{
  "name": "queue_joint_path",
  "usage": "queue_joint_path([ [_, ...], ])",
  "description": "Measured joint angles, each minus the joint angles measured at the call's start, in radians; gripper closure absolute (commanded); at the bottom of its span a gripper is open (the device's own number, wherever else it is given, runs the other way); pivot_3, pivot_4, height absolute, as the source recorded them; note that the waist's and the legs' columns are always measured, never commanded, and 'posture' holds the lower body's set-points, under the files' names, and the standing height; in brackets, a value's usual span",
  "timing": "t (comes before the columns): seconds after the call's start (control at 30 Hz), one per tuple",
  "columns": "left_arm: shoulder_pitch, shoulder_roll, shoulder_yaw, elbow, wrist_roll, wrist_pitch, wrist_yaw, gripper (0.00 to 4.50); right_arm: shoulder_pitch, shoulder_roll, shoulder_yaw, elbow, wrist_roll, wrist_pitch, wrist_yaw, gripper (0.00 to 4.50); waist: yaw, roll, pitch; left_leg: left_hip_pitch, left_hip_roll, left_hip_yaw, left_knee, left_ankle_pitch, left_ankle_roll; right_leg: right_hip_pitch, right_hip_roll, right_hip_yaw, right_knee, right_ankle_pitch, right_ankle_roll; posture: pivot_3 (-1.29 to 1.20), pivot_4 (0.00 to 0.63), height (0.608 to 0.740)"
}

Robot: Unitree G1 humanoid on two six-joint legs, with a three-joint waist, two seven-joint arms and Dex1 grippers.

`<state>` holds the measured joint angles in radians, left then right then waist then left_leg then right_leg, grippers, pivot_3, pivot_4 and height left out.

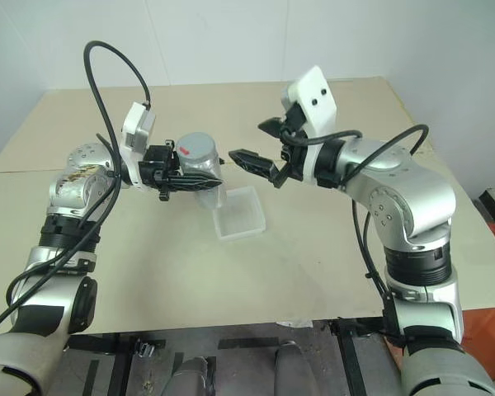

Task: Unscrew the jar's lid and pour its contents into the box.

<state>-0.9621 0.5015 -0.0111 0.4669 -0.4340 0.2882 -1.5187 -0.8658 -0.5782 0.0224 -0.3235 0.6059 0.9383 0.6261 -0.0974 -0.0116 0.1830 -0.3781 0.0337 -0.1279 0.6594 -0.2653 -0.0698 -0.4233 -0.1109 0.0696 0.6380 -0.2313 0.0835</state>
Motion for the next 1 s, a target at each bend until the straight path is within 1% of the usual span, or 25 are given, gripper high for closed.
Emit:
queue_joint_path([
  [0.13,0.0,-0.004,0.0,0.0,0.0,0.0,0.002,2.57,0.008,-0.003,-0.002,-0.05,0.041,0.017,0.019,0.02,-0.001,0.0,0.0,0.0,0.0,0.0,0.0,0.0,0.0,0.0,0.0,0.0,0.0,0.0,0.0,0.0,0.15,0.74],
  [0.27,0.001,-0.02,-0.002,0.0,0.001,-0.001,0.007,2.57,-0.026,0.045,-0.005,-0.073,0.086,0.043,-0.004,0.02,0.0,0.0,0.0,0.0,0.0,0.0,0.0,0.0,0.0,0.0,0.0,0.0,0.0,0.0,0.0,0.0,0.15,0.74],
  [0.4,0.004,-0.023,-0.005,0.001,0.001,-0.002,0.008,2.57,-0.057,0.082,0.008,-0.077,0.08,0.059,-0.05,0.02,-0.001,0.0,0.0,0.0,0.0,0.0,0.0,0.0,0.0,0.0,0.0,0.0,0.0,0.0,0.0,0.0,0.15,0.74],
  [0.5,0.004,-0.029,-0.008,0.001,0.001,-0.002,0.008,2.57,-0.077,0.099,0.041,-0.076,0.062,0.067,-0.075,0.02,-0.001,0.0,0.0,0.001,0.0,0.0,0.0,0.0,0.0,0.0,0.0,0.0,0.001,0.0,0.0,0.0,0.15,0.74],
  [0.73,0.004,-0.03,-0.008,0.001,0.002,-0.002,0.007,2.57,-0.108,0.138,0.08,-0.06,0.043,0.073,-0.089,0.02,-0.002,0.0,0.0,0.001,0.0,0.0,0.0,0.0,0.0,0.0,0.0,0.0,0.001,0.0,0.0,0.0,0.15,0.74],
  [1.0,0.004,-0.03,-0.008,0.001,0.002,-0.002,0.007,2.57,-0.11,0.163,0.103,-0.009,0.013,0.073,-0.097,0.02,-0.001,0.0,0.0,0.0,0.0,0.0,0.0,0.0,0.0,0.0,0.0,0.0,0.0,0.0,0.0,0.0,0.15,0.74],
])
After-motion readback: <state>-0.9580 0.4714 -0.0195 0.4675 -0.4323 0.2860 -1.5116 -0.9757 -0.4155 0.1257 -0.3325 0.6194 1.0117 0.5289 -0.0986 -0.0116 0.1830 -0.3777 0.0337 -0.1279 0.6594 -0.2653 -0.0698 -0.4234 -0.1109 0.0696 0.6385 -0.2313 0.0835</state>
